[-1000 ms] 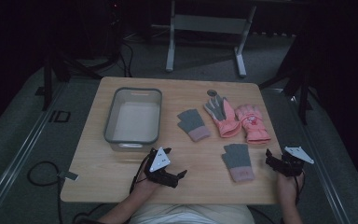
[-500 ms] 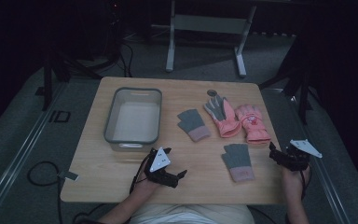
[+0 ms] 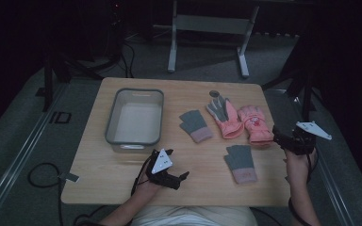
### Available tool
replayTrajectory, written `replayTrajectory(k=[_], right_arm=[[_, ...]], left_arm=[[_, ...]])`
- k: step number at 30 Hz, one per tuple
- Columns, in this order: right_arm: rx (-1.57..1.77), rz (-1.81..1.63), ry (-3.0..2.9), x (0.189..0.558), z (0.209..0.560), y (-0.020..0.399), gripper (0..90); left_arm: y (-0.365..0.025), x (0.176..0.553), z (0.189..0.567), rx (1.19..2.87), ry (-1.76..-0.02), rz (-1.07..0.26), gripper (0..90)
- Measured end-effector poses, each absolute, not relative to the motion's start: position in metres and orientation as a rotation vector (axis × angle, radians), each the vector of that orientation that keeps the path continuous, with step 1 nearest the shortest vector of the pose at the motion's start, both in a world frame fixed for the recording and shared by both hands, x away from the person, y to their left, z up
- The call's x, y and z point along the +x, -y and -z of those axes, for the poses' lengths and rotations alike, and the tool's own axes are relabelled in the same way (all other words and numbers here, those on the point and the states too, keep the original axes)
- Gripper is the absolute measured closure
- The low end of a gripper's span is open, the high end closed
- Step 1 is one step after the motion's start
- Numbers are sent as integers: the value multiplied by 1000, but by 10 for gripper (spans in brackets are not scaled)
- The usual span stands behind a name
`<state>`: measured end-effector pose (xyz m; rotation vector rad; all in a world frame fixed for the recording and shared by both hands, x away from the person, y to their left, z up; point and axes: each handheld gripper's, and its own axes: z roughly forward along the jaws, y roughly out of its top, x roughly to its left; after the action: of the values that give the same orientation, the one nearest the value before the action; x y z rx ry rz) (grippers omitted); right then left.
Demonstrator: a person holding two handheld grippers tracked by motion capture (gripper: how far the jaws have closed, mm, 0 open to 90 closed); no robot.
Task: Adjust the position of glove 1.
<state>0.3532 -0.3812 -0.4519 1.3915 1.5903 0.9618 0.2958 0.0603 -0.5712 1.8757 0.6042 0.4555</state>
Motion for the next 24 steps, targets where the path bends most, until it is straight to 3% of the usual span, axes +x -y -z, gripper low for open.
replayTrajectory(k=[14, 24], right_arm=[[1298, -1037, -1630, 379, 419, 338, 145], [1276, -1036, -1724, 396, 417, 306, 140]], left_arm=[[-61, 296, 571, 1874, -607, -453, 0], [-61, 296, 571, 1874, -608, -449, 0]])
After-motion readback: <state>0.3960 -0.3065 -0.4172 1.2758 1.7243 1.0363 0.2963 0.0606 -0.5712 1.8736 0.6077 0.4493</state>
